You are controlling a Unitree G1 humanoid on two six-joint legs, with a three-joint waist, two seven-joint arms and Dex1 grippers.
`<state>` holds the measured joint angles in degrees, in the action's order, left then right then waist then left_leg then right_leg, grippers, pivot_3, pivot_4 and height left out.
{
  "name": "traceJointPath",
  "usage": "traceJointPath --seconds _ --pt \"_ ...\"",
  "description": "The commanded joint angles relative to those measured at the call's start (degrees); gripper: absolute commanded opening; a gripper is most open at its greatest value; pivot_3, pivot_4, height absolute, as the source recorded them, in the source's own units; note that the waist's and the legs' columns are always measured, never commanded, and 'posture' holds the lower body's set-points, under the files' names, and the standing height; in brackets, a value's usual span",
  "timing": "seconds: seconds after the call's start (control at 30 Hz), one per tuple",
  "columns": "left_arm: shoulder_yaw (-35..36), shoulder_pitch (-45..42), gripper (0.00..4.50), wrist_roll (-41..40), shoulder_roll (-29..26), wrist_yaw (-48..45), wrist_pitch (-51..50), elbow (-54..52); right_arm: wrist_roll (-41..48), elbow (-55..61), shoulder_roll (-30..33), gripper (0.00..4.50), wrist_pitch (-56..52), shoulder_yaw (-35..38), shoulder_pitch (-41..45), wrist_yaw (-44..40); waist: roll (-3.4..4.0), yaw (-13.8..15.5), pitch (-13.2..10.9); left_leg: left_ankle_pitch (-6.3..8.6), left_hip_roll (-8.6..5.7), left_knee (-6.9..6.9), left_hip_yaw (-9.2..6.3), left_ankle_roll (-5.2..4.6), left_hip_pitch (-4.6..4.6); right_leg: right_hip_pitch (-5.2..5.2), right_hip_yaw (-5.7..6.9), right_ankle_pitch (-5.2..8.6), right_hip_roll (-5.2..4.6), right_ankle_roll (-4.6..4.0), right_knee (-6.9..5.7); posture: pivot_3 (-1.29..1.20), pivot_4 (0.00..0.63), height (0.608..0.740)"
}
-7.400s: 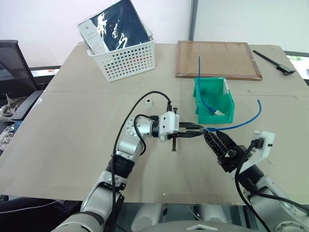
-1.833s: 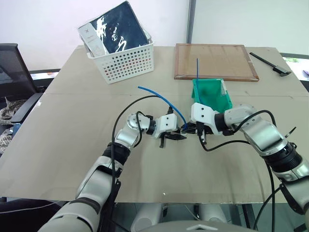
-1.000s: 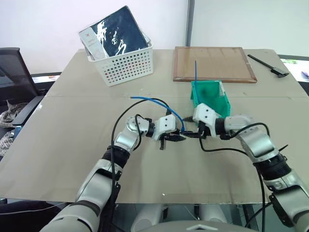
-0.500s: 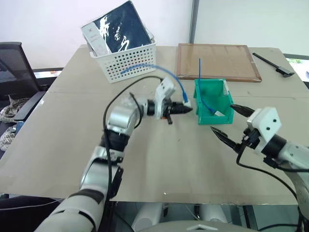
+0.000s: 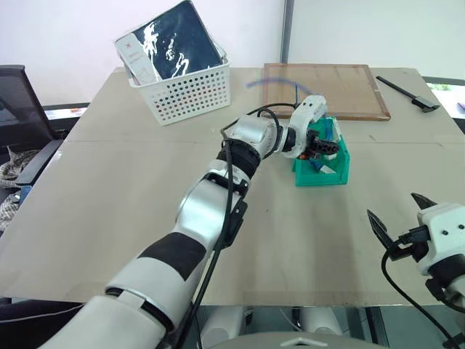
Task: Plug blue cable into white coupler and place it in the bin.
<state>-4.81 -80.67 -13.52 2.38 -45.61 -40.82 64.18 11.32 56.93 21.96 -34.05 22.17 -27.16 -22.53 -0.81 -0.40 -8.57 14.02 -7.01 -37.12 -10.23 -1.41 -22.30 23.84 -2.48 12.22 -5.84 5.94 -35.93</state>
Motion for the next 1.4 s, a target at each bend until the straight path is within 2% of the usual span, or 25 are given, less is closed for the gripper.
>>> traceJointPath --seconds 0.03,0.1,0.13,0.27,0.37,0.47,0.6,0.67,0.73,0.8,0.9,1.0,1.17,1.4 --pt "1.78 -5.31 3.49 0.99 -1.1 -1.57 0.78 2.24 0.95 2.67 -0.59 4.5 3.2 1.92 -1.9 -0.33 -0.04 0.0 -0.08 -0.01 -0.01 -0.02 0.0 0.02 -0.02 0.0 -0.01 0.0 -0.02 0.0 0.01 0.0 0.15 0.74" --pt "1.67 -5.66 4.26 0.64 -2.74 -4.96 -2.65 0.85 1.67 2.37 -0.37 4.5 3.89 1.77 -2.08 -0.9 -0.03 -0.22 -0.09 -0.06 -0.04 -0.02 0.03 0.1 -0.04 0.0 -0.01 0.0 -0.06 0.01 0.02 0.0 0.15 0.74" --pt "1.98 -4.96 4.42 -0.2 -4.12 -6.74 -4.61 -1.76 2.29 1.97 -0.13 4.5 4.09 1.73 -1.86 -1.36 -0.03 -0.35 -0.09 -0.06 -0.05 -0.02 0.06 0.11 -0.04 0.0 -0.03 0.01 -0.06 0.01 0.02 0.0 0.15 0.74" --pt "1.39 0.84 4.42 -2.27 -8.56 -11.03 -10.52 -14.89 4.67 0.63 0.86 4.5 4.83 1.96 -0.74 -3.09 0.0 -0.63 -0.11 -0.03 -0.01 0.01 0.07 0.06 0.01 0.01 -0.06 0.01 -0.04 0.02 -0.02 0.0 0.15 0.74" --pt "1.7 10.38 4.42 -5.37 -13.05 -10.85 -17.05 -32.69 7.43 -1.41 2.64 4.5 4.89 3.33 1.36 -5.11 0.04 -0.67 -0.09 -0.03 0.04 0.03 0.13 0.06 0.14 -0.03 -0.17 0.0 -0.01 0.0 -0.05 0.0 0.15 0.74" --pt "2.41 25.81 4.42 -6.42 -17.83 -9.88 -11.89 -53.18 11.8 -4.9 6.44 4.5 3.87 5.57 5.5 -8.24 0.08 -1.19 -0.08 -0.04 0.09 0.17 0.35 0.08 0.32 -0.05 -0.47 -0.15 0.02 -0.25 -0.07 0.0 0.15 0.74" --pt "3.85 39.06 4.42 -5.78 -21.01 -7.66 -2.92 -65.89 16.73 -8.77 11.31 4.5 2.64 8.61 8.69 -12.02 -0.07 0.42 -0.17 -0.1 0.13 0.27 0.32 0.17 0.33 -0.05 -0.45 -0.21 0.04 -0.35 -0.03 0.0 0.15 0.74" --pt "4.12 44.92 4.42 -4.98 -22.91 -7.3 1.87 -68.77 19.24 -10.75 13.99 4.5 2.16 9.81 10.65 -13.91 -0.06 0.92 -0.16 -0.09 0.14 0.27 0.38 0.17 0.35 -0.07 -0.46 -0.22 0.03 -0.36 0.02 0.0 0.15 0.74" --pt "5.5 48.71 4.42 -6.86 -24.52 -8.27 2.32 -69.55 19.67 -12.98 16.65 4.5 2.95 10.22 12.2 -15.81 -0.07 1.37 -0.15 -0.09 0.13 0.28 0.45 0.17 0.39 -0.11 -0.51 -0.22 0.0 -0.36 0.02 0.0 0.15 0.74" --pt "9.82 51.16 4.42 -12.17 -24.66 -9.77 0.94 -70.2 20.11 -15.02 18.89 4.5 3.13 10.38 13.22 -17.58 -0.07 1.61 -0.16 0.04 0.12 0.26 0.34 -0.06 0.37 -0.17 -0.39 -0.21 0.0 -0.36 0.03 0.0 0.15 0.74" --pt "10.76 55.99 4.42 -11.25 -27.9 -11.21 6.2 -71.99 20.16 -17.66 21.46 4.5 3.87 11.31 13.47 -20.16 -0.08 1.26 -0.16 0.06 0.12 0.22 0.35 -0.08 0.39 -0.2 -0.37 -0.21 0.0 -0.36 0.03 0.0 0.15 0.74" --pt "10.9 61.37 4.42 -9.93 -31.59 -12.68 12.02 -73.95 19.51 -20.25 23.4 4.5 5.23 13.1 11.79 -23.07 -0.07 1.21 -0.16 0.05 0.13 0.28 0.4 -0.07 0.41 -0.19 -0.43 -0.21 -0.01 -0.37 0.04 0.0 0.15 0.74" --pt "14.48 71.34 4.42 -12.04 -36.97 -14.3 15.61 -77.66 17.09 -23.68 24.88 4.5 9.62 16.69 5.52 -29.02 -0.07 1.25 -0.17 0.08 0.14 0.31 0.39 -0.11 0.4 -0.18 -0.41 -0.2 -0.02 -0.37 0.08 0.0 0.15 0.74" --pt "19.54 81.92 4.42 -14.85 -40.44 -14.22 15.12 -81.82 14.08 -29.3 25.67 4.5 15.99 17.25 2.85 -33.65 -0.05 1.23 -0.16 0.11 0.16 0.29 0.4 -0.16 0.51 -0.31 -0.39 -0.18 -0.05 -0.35 0.07 0.0 0.15 0.74"
